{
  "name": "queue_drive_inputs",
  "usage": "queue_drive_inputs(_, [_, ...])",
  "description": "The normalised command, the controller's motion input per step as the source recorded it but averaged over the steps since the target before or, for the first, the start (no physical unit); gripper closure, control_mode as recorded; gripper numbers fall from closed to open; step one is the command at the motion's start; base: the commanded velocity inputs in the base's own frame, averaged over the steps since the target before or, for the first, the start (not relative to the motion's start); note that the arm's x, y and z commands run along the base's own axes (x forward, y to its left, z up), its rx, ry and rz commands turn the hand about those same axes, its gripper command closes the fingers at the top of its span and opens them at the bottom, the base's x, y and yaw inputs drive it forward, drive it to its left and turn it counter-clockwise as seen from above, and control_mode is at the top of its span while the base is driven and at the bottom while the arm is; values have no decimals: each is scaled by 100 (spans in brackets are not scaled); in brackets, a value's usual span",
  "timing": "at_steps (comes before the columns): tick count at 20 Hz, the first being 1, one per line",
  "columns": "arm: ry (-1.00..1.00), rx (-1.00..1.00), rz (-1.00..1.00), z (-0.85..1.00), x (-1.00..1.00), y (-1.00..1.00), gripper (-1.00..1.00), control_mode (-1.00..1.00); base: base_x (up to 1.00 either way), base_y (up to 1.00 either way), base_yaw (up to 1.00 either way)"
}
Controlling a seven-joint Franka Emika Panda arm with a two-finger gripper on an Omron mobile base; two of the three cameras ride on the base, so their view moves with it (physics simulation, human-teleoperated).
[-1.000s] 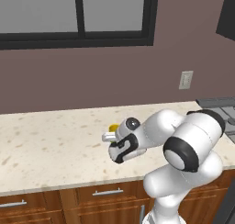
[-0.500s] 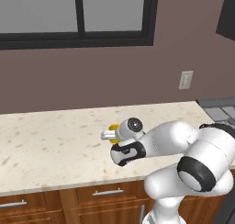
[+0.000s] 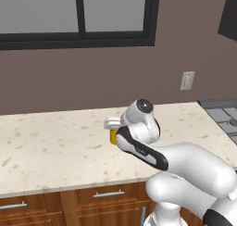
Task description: Clear the mugs and bowl far away from the sink.
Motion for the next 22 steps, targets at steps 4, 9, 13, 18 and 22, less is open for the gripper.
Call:
queue_drive_inputs(4, [38, 0, 0, 100, -9, -22, -100, -100, 0, 0, 0])
queue_drive_inputs(9, [11, 0, 0, 82, -77, -25, -100, -100, 0, 0, 0])
queue_drive_inputs(13, [-10, -3, -1, 45, -100, -20, -100, -100, 0, 0, 0])
queue_drive_inputs(18, [-26, -1, -3, 12, -87, -3, -100, -100, 0, 0, 0])
queue_drive_inputs(22, [-22, 0, -5, 0, -50, -4, -100, -100, 0, 0, 0])
